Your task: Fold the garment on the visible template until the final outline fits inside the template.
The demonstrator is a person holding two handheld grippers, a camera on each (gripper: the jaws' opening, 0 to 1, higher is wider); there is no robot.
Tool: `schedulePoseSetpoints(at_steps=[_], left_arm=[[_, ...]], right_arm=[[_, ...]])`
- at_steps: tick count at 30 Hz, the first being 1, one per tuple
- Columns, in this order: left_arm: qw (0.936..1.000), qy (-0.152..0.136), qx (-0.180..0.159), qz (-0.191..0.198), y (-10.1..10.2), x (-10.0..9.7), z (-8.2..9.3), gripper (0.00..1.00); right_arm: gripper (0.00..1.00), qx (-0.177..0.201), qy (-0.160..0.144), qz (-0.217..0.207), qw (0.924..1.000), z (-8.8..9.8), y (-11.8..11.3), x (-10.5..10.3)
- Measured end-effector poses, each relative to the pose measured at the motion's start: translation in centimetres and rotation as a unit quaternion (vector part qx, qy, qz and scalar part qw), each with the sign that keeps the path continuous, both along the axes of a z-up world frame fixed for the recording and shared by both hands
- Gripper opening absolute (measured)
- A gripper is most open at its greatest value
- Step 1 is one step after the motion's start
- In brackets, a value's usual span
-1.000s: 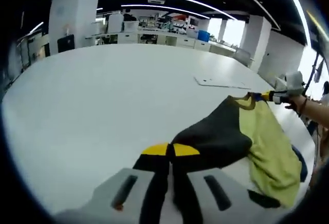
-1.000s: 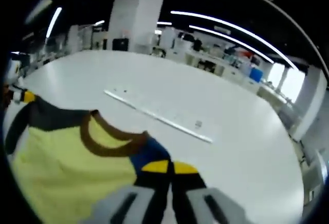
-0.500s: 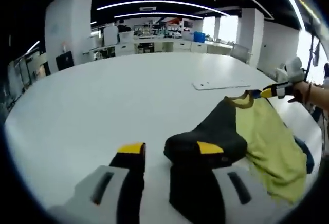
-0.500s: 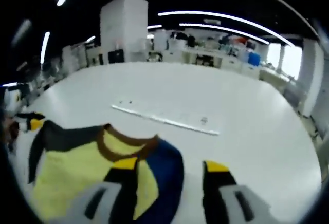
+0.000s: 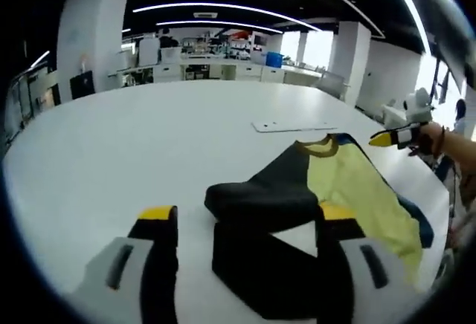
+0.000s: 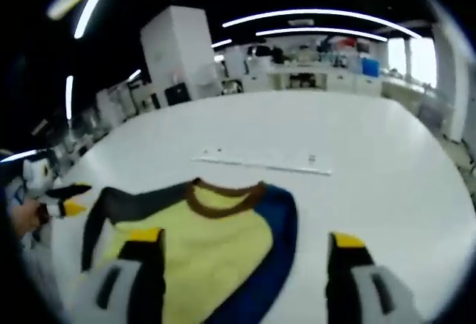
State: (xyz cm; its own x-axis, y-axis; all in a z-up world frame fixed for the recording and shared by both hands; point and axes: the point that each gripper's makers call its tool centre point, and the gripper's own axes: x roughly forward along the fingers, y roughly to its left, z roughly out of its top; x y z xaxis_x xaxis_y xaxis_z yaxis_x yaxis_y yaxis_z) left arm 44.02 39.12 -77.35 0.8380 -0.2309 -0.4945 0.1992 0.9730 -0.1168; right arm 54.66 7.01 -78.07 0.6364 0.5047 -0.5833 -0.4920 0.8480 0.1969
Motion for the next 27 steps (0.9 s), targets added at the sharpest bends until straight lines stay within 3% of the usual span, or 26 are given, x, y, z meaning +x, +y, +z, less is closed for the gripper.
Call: schedulePoseSetpoints(at_steps=[4,11,17,27], left_arm=[[0.9998,-0.009,0.007,-0.016,-1.2,-1.0,0.8,0.84],[0.999,-0.014,0.013,-0.041,-2.7,-3.0,1.4,0.89],[0.9981,-0.015,0.011,-0.059,-3.9,-5.2,1.9,0.87],[0.9947,-0.006,0.057,-0.085,-6.5,-8.5,0.8,0.79]], right_arm=[[0.99,0.001,0.001,0.015,0.9999,0.8,0.1,-2.1],[0.98,0.0,0.008,0.034,0.9994,1.3,0.2,-6.2],[0.93,-0.018,0.0,0.049,0.9986,1.4,0.0,-9.1],[0.87,-0.017,0.008,0.045,0.9988,0.6,-0.4,-13.8]])
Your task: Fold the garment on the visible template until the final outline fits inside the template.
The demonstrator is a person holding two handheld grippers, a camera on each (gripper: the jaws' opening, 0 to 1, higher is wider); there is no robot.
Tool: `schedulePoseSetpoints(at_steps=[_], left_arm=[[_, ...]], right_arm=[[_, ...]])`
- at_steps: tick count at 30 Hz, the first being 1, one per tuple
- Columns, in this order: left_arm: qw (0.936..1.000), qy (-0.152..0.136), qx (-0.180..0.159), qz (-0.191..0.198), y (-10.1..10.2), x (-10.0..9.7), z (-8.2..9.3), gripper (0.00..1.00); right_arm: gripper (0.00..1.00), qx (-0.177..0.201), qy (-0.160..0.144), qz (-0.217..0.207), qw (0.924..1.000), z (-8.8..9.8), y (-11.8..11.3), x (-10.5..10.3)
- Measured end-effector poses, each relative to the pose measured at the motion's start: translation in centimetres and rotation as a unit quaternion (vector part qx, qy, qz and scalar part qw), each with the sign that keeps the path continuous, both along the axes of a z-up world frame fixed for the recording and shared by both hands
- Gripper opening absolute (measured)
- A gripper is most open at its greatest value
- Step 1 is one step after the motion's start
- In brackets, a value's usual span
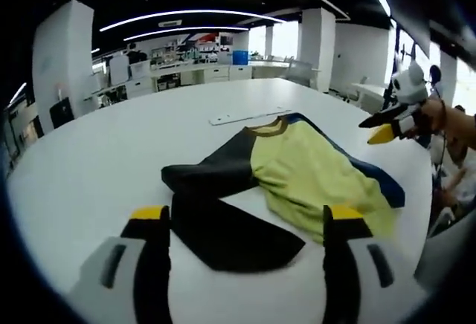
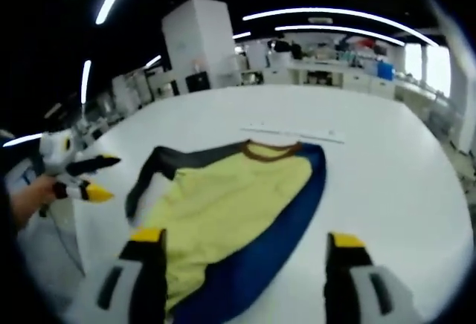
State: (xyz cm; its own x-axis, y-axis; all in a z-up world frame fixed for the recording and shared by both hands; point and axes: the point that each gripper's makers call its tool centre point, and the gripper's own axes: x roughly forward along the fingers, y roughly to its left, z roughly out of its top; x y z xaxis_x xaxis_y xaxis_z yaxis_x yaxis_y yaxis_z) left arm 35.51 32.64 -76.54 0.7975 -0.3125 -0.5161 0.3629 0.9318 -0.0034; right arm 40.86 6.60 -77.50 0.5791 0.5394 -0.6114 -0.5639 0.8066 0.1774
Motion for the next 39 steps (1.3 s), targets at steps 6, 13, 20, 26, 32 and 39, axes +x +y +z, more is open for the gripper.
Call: schedulePoseSetpoints(at_steps=[6,13,20,26,32,39], left_arm=[[1.0,0.002,0.001,-0.005,-1.5,-1.2,-1.0,0.76],[0.9991,0.001,0.042,0.005,-1.7,-1.6,-2.7,0.66],[0.9979,-0.001,0.059,0.026,-1.9,-1.4,-3.4,0.56],[0.9963,0.009,0.078,0.035,-1.6,-1.6,-4.9,0.5],[0.996,0.015,0.079,0.039,-1.6,-1.8,-5.8,0.44],[0.995,0.028,0.085,0.044,-1.4,-1.6,-6.7,0.27]], right_arm=[[0.83,-0.006,0.005,0.001,1.0,-0.7,0.2,-3.0],[0.76,-0.011,0.016,-0.011,0.9998,-2.3,-0.2,-5.8],[0.7,-0.01,0.038,-0.029,0.9988,-4.0,-0.5,-8.2],[0.62,-0.007,0.044,-0.042,0.9981,-4.6,-0.3,-9.6],[0.41,0.004,0.055,-0.074,0.9958,-5.4,-1.0,-10.3],[0.24,0.011,0.063,-0.07,0.9955,-6.0,-0.5,-11.1]])
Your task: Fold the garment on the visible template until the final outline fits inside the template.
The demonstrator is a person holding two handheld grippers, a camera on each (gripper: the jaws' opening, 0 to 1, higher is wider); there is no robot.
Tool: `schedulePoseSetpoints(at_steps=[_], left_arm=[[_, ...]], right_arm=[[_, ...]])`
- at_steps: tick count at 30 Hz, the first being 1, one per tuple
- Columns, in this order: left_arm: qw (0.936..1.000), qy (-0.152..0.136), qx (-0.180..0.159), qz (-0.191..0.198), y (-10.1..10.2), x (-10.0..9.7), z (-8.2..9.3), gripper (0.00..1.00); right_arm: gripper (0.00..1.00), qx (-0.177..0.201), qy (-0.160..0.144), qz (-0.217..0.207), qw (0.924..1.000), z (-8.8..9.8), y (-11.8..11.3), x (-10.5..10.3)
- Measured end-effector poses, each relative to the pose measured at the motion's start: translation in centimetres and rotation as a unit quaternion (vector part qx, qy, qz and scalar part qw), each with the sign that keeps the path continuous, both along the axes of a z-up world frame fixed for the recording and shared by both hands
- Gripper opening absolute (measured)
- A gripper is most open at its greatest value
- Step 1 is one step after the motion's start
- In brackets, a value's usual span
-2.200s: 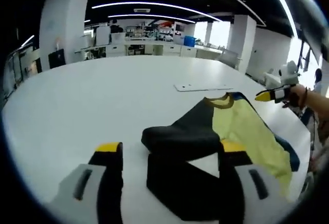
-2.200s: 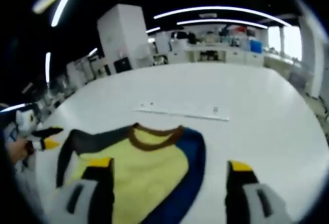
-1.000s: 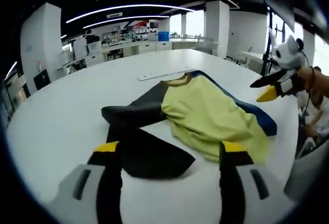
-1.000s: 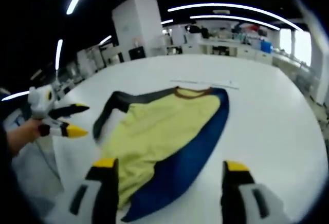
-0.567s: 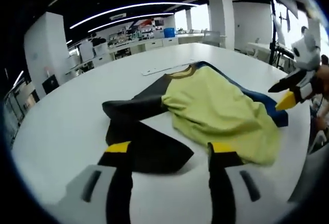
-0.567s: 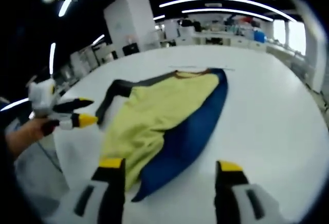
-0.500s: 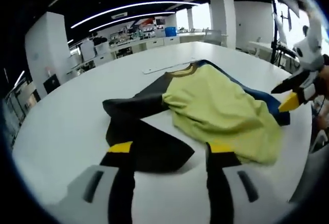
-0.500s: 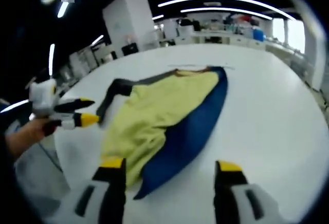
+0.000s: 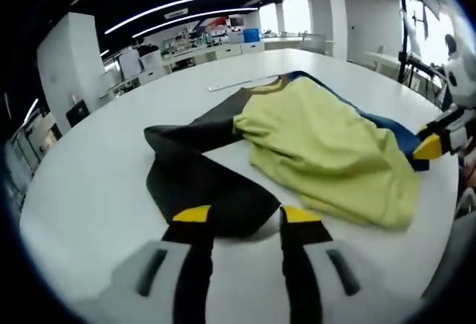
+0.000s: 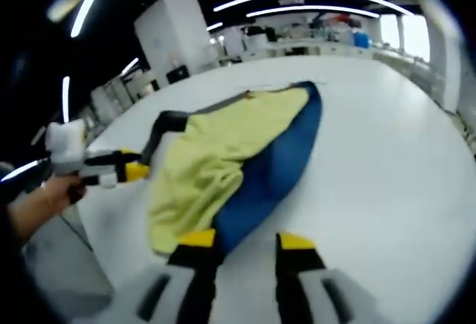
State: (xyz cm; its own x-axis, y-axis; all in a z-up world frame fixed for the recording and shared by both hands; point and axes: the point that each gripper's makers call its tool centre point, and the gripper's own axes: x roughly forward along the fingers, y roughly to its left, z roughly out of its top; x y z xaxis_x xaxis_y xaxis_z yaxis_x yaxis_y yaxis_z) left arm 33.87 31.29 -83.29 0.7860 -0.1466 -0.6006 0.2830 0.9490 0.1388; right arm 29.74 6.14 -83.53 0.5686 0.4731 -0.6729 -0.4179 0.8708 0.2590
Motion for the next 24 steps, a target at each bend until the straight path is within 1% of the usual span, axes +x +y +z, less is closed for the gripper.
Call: schedulePoseSetpoints(at_steps=[2,4,6,8,11,14,17,18,19,22,24], left_arm=[[1.0,0.0,-0.001,0.002,0.0,0.0,0.3,0.22],[1.0,-0.002,0.0,0.003,-0.2,0.0,0.4,0.18],[1.0,0.004,-0.001,0.002,-0.1,-0.1,0.0,0.11],[1.0,0.004,-0.002,0.004,0.0,-0.3,0.0,0.09],[0.9999,0.006,-0.005,0.009,0.3,-0.3,0.0,0.03],[0.9997,0.001,-0.014,0.02,0.8,-0.3,0.4,0.01],[0.9996,-0.008,-0.01,0.025,1.3,-0.4,1.3,0.01],[0.9995,-0.01,-0.01,0.027,1.4,-0.5,1.6,0.01],[0.9995,-0.013,-0.011,0.028,1.5,-0.5,1.9,0.01],[0.9988,-0.025,-0.016,0.039,2.2,-0.7,3.1,0.01],[0.998,-0.034,-0.025,0.048,2.8,-0.6,3.7,0.01]], right_arm=[[0.19,0.002,-0.005,0.0,1.0,0.1,0.2,-0.1],[0.13,0.005,-0.011,0.003,0.9999,0.2,0.4,-0.1],[0.05,0.005,-0.018,0.003,0.9998,0.4,0.7,-0.2],[0.01,0.007,-0.024,0.004,0.9997,0.6,0.9,-0.2],[0.0,0.004,-0.031,0.005,0.9995,0.7,1.0,-0.1],[0.0,0.0,-0.037,0.008,0.9993,1.0,0.8,-0.1],[0.0,0.004,-0.044,0.01,0.999,1.6,0.6,-0.1],[0.0,0.02,-0.039,0.003,0.9991,1.9,0.6,0.0],[0.0,0.024,-0.035,0.003,0.9991,1.9,0.5,0.0],[0.0,0.011,-0.038,0.004,0.9992,2.3,-0.3,0.3],[0.0,0.012,-0.045,0.003,0.9989,2.9,-0.9,0.5]])
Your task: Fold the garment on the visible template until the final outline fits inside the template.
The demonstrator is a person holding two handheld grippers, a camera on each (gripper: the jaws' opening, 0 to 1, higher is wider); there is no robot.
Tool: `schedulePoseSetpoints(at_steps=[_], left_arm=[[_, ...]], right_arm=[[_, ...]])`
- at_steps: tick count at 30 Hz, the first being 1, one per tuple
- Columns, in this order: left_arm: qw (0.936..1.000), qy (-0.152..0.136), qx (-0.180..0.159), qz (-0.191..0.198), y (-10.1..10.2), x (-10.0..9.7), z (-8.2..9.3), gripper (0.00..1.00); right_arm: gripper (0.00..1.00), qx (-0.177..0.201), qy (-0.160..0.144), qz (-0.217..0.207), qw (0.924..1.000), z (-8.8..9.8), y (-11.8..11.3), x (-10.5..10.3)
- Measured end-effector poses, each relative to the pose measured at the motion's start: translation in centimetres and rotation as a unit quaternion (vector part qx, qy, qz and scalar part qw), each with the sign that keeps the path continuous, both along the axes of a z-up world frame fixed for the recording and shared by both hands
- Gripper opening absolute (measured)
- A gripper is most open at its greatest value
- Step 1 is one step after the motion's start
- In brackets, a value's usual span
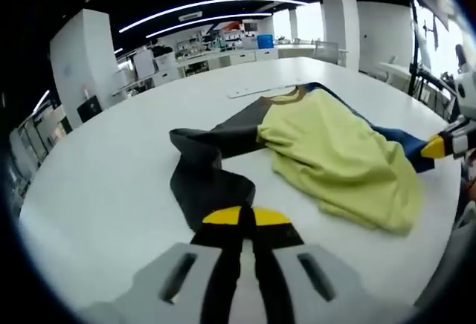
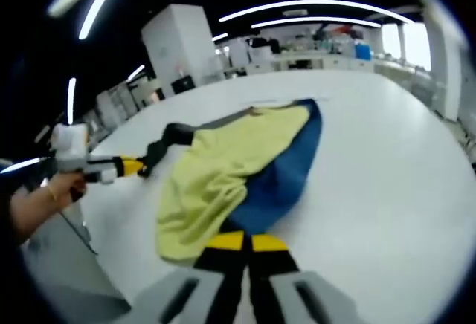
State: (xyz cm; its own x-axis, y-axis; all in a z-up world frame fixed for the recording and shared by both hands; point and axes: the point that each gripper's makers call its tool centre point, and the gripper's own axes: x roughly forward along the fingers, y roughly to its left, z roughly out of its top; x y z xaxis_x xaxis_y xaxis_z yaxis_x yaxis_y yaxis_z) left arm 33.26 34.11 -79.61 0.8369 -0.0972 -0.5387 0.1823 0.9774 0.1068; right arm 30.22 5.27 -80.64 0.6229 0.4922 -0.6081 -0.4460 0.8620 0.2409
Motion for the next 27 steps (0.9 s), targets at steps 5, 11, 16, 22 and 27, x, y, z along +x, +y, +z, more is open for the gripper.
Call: schedulePoseSetpoints(at_steps=[5,11,16,22,27], left_arm=[[0.9998,-0.014,-0.004,0.017,1.2,-0.2,1.5,0.01],[0.9946,-0.036,-0.056,0.08,3.7,-0.3,3.9,0.01],[0.9909,-0.055,-0.063,0.105,5.6,-0.9,5.4,0.01],[0.9856,-0.065,-0.047,0.149,8.6,-1.5,6.6,0.01],[0.9841,-0.063,-0.027,0.164,11.7,-1.4,6.4,0.01]], right_arm=[[0.0,-0.021,-0.006,0.0,0.9998,0.6,-1.3,0.4],[0.0,-0.052,0.001,-0.025,0.9984,1.0,-4.6,0.9],[0.0,-0.055,-0.002,-0.041,0.9977,1.7,-6.9,1.4],[0.0,-0.04,0.008,-0.06,0.9974,2.4,-8.8,1.9],[0.0,-0.033,0.014,-0.058,0.9977,2.8,-10.4,2.6]])
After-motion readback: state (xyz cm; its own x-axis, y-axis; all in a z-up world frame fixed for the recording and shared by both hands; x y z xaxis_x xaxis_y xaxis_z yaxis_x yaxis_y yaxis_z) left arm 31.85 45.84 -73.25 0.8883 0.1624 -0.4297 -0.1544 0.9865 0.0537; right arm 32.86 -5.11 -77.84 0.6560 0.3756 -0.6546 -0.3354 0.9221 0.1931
